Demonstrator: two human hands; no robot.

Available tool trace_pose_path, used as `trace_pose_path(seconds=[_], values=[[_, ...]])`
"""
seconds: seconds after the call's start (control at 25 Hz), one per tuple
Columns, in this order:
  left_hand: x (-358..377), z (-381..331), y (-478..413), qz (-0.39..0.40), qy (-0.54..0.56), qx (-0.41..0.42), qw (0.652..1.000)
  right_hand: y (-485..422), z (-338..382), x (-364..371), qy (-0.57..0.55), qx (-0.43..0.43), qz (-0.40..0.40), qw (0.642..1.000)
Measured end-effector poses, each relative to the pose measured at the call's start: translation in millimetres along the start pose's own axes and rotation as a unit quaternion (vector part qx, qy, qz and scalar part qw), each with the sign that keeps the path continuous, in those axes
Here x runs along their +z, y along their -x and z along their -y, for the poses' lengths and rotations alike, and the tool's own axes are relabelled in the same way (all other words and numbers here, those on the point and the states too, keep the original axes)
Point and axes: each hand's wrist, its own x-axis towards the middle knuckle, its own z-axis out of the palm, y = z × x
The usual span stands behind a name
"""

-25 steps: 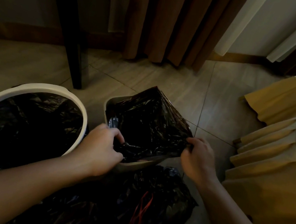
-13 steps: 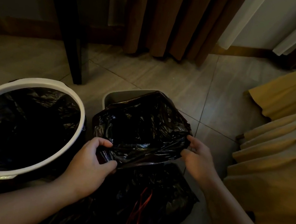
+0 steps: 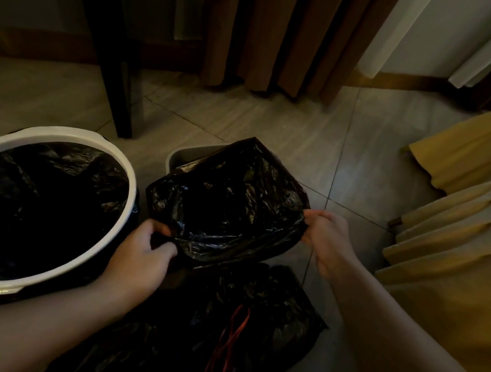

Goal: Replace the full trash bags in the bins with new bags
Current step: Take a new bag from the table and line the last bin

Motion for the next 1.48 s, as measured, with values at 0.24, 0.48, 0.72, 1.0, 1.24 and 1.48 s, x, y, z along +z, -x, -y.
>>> trace_pose_path(seconds=[0.24, 0.48, 0.72, 1.0, 1.24, 1.48], values=[[12.1, -38.5, -20.1, -0.045, 0.102, 0.011, 0.994, -22.3, 44.0, 31.5, 0.129, -0.083, 0.036, 0.987], [14.7, -46.8, -46.9, -0.021, 0.135, 0.020, 0.990, -37.6, 36.8, 37.2, 0.160, -0.075, 0.032, 0.984], [13.6, -53.0, -65.5, -0.012, 0.009, 0.058, 0.998, -38.4, 21.1, 17.2, 0.130, -0.057, 0.014, 0.990], [12.5, -77.0, -95.7, -0.095, -0.069, 0.163, 0.980, -55.5, 53.8, 40.0, 0.235, -0.224, 0.041, 0.945], [-0.4, -90.3, -113.3, -0.079, -0.153, 0.142, 0.975, -80.5, 51.3, 43.6, 0.212, -0.194, 0.006, 0.958], [-6.6, -100.5, -121.1, -0.074, -0.271, 0.199, 0.939, -93.9, 56.6, 47.5, 0.127, -0.124, 0.010, 0.984]])
